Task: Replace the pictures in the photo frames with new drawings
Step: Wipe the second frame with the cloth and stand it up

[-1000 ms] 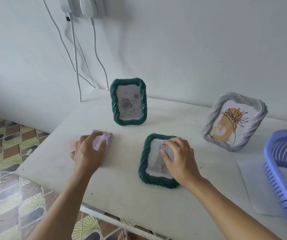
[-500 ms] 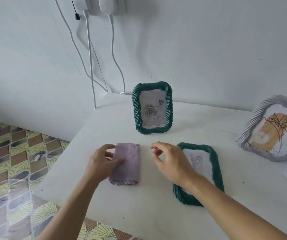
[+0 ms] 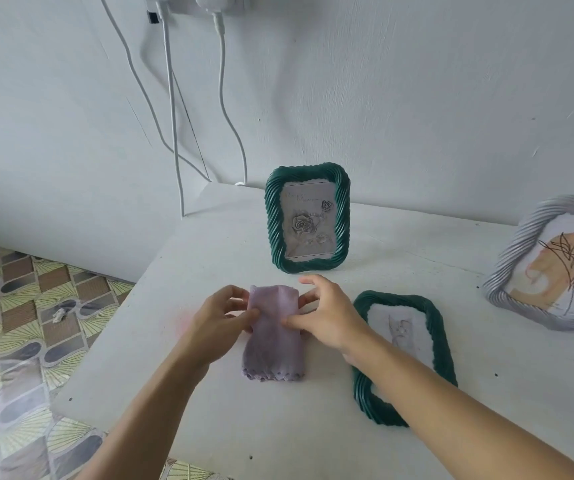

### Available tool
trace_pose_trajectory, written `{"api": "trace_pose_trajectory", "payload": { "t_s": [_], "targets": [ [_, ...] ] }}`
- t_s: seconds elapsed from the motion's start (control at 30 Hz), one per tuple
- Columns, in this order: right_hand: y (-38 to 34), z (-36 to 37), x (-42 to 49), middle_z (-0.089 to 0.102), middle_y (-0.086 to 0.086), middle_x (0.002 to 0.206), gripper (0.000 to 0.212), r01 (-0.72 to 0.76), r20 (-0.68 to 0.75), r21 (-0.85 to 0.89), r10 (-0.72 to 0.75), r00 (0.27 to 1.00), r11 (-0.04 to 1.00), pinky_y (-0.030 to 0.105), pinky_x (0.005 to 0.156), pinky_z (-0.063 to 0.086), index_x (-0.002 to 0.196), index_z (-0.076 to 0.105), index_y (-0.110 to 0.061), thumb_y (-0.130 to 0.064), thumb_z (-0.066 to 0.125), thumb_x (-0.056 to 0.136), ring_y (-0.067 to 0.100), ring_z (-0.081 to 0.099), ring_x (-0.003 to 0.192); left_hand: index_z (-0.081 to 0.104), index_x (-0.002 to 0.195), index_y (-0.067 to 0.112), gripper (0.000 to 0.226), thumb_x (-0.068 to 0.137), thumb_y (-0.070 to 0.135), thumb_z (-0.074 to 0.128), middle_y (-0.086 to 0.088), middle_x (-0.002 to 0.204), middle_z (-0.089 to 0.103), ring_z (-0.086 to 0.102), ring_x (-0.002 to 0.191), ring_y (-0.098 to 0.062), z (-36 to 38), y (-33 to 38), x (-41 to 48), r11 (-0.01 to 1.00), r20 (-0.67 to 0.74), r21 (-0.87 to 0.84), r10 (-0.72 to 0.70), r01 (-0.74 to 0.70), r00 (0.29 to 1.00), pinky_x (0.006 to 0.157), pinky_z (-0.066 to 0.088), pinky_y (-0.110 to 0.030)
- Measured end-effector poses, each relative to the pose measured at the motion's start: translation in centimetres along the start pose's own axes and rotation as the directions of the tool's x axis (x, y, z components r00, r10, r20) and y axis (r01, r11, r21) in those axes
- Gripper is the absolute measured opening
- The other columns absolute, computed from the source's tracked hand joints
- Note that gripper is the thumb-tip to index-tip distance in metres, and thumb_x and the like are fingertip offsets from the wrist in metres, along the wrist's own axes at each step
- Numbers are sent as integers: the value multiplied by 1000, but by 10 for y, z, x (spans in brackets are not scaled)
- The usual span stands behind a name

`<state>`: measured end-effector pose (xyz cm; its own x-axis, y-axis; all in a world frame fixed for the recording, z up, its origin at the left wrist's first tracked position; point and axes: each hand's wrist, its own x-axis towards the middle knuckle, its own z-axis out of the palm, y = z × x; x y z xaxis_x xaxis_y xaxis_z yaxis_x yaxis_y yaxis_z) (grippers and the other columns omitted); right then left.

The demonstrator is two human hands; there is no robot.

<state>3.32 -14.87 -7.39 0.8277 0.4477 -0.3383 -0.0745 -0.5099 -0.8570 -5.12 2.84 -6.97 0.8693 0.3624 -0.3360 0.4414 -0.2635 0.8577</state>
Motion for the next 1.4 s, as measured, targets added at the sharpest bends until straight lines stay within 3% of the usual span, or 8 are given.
{"api": "trace_pose_trajectory", "payload": {
  "t_s": [0.13,0.37,0.6,0.77,0.9,1.03,1.17,1.4],
  "targets": [
    [3,-3,-5,65,-1,106,73,-27,4,165,27,1000,986,27,86,55,134,51,-20,-13,87,71,14,67,96,58,106,17,9,97,16,63,-2,84,75,60,65,-9,4,7,-9,992,8,-93,85,-84,996,58,44,-17],
    [6,-21,-19,74,13,102,15,-54,80,561,11,997,826,34,81,53,101,73,-10,-7,70,87,24,70,95,58,105,12,12,96,16,65,2,76,72,55,62,-9,21,21,-23,964,-60,-186,182,-190,981,62,42,-24],
    [22,-63,-44,73,10,107,18,14,-14,598,-7,1000,802,45,93,53,114,63,-23,-29,61,97,26,69,105,59,107,22,13,96,23,66,0,90,75,67,80,-16,61,55,-26,959,19,-185,221,-214,975,75,54,-35],
    [35,-101,-67,74,17,102,32,47,-59,661,-10,998,749,49,91,56,117,62,-11,-11,72,87,34,72,98,54,115,29,34,89,19,74,-1,93,74,73,79,-17,96,76,-25,956,71,-200,232,-214,970,82,55,-39],
    [53,-129,-79,76,6,100,26,147,-216,462,-49,975,875,51,93,55,112,63,-20,-19,73,88,24,72,97,57,110,29,22,93,23,69,6,97,72,72,85,-9,112,76,-24,929,86,38,365,-369,927,76,55,-26],
    [65,-157,-82,70,-2,80,13,365,-435,11,-324,840,931,31,64,51,99,60,-21,-17,68,91,17,65,71,57,127,31,32,96,39,62,15,124,63,57,111,-2,114,42,-25,636,260,473,561,-610,786,96,49,-29],
    [77,-159,-72,70,-4,94,22,492,-367,-394,-624,690,776,27,68,58,114,63,-21,-12,65,93,11,67,80,24,156,37,68,95,67,28,24,161,22,20,147,-5,119,18,-35,415,475,685,370,-599,799,114,24,-40],
    [115,-118,-66,70,1,108,36,353,-147,-792,-716,682,498,43,81,53,114,71,-20,-8,72,81,24,64,96,-1,159,35,77,94,76,5,25,164,-10,-4,150,-2,110,8,-51,283,527,748,298,-601,796,118,10,-43]
  ]
}}
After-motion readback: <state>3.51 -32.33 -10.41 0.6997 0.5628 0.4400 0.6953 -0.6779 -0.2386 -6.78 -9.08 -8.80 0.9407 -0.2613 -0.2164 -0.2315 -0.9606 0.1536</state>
